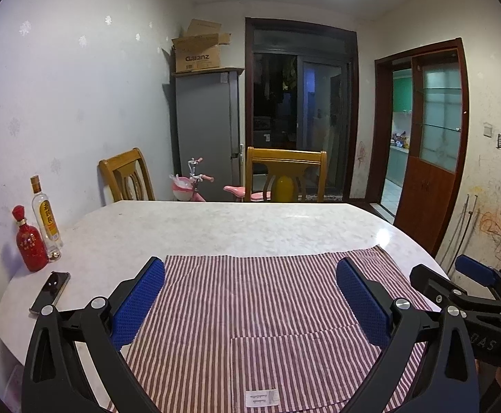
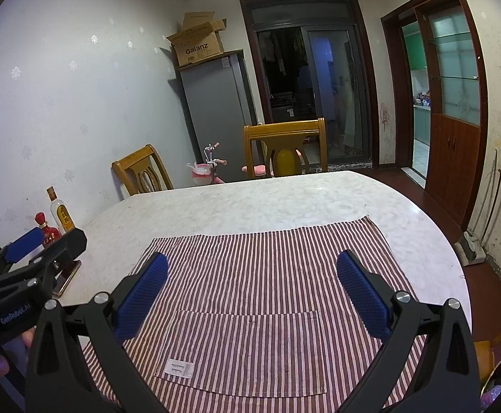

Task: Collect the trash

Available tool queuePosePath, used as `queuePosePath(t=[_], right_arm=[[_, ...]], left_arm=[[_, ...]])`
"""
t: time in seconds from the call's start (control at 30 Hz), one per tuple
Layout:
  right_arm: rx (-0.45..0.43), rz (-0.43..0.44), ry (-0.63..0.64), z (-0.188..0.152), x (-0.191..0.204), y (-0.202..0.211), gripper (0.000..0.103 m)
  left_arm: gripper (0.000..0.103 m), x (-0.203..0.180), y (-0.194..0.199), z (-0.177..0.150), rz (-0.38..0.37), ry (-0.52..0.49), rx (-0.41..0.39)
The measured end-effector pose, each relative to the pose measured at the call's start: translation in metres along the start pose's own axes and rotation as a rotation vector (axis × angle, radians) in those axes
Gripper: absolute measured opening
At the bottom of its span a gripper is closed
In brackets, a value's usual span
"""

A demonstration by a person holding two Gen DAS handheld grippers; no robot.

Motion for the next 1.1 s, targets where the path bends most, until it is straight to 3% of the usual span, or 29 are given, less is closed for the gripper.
queuePosePath(t=[0.47,1.1], right_arm=[[-0.002,0.002,0.010,0.000,0.007,0.001,0.098],[0.003,0.011,0.022,0.001,0.014,0.002,0.098]], left_arm=[[0.097,0.007,0.008,0.003,0.050,0.009,-0.032],[0.097,0.011,0.012,0.008,0.003,0.043,-0.023]])
Point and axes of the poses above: each gripper's, at about its wrist camera, not at the fingertips, and y roughly against the way its jaws point, x to its left, z to its top, the point moved 10 cm from there along -y, roughly the way its jaws point, and after that the axes turned 1 degree about -z, right-handed, at the moved point
